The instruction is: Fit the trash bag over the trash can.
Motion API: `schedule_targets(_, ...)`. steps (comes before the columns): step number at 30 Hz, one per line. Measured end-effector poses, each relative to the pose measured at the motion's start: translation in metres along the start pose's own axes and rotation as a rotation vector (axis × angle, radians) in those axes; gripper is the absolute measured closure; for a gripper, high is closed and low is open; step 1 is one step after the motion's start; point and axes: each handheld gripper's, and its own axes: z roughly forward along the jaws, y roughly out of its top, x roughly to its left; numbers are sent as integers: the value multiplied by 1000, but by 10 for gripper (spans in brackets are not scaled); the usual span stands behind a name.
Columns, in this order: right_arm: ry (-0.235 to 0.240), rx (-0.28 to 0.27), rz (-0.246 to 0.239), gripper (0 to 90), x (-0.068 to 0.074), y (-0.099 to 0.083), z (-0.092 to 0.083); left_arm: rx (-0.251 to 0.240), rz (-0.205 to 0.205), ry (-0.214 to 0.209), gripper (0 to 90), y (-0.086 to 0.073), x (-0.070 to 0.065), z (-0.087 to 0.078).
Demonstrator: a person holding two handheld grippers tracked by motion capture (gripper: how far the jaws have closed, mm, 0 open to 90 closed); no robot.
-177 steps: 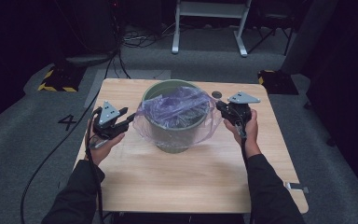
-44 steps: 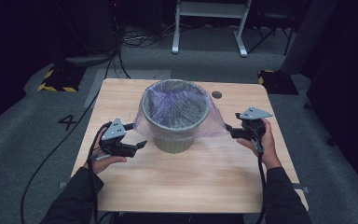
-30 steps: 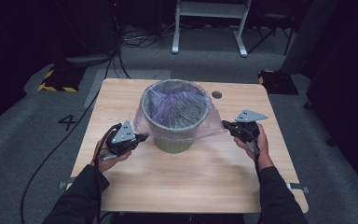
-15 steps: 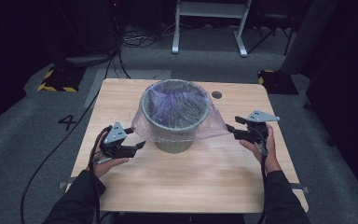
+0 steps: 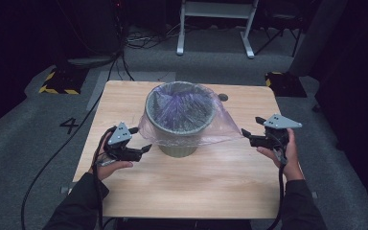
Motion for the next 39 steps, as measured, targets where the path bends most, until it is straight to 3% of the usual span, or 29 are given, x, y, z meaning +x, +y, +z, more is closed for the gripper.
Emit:
schedule_targets(2,-36,12,-55,307,8,1,3,7,13,-8,271,2,0,4)
schedule_targets(5,-55,-50,-46,364,14,5,2,29,45,27,426,4,-1,8)
schedule_targets(9,21,-153,-11,428,23,18,4,32,72,49,653,7,-2,11)
schedule_targets(10,50,-164,-2,427,25,20,5,36,79,54,725,7,-2,11)
schedule_targets(13,144,-188,19,366,32,27,9,40,95,46,831,7,-3,13)
schedule_targets(14,187,-188,18,342,36,29,11,41,96,42,868,7,-3,13)
schedule_targets(16,216,-175,11,290,42,31,14,33,94,38,891,6,-3,12)
schedule_targets(18,268,-122,-14,263,52,33,22,27,84,33,895,6,-3,12)
schedule_targets(19,265,-85,-28,250,57,33,27,25,82,30,894,5,-3,11)
schedule_targets(21,251,-41,-57,233,64,31,35,12,74,19,845,4,-3,8)
schedule_targets(22,249,-27,-52,250,66,30,41,2,68,15,758,2,-3,6)
schedule_targets(25,242,-11,-14,491,64,25,52,-27,18,25,394,0,-4,-1)
schedule_targets(27,249,-8,-4,640,63,22,56,-55,-12,33,248,-1,-3,-7)
schedule_targets(30,262,-24,-2,780,63,19,58,-110,-23,42,174,0,-4,-17)
schedule_targets(32,262,-29,-7,847,64,17,59,-129,-5,25,172,3,-6,-21)
schedule_targets(33,267,-31,-6,869,64,17,60,-124,13,19,187,5,-8,-22)
schedule_targets(34,266,-30,-7,885,64,16,60,-110,38,30,263,7,-10,-21)
schedule_targets(35,260,-29,-9,892,64,16,60,-90,59,64,359,9,-13,-20)
schedule_targets(39,256,-24,-19,900,66,18,64,-72,81,67,725,12,-17,-10)
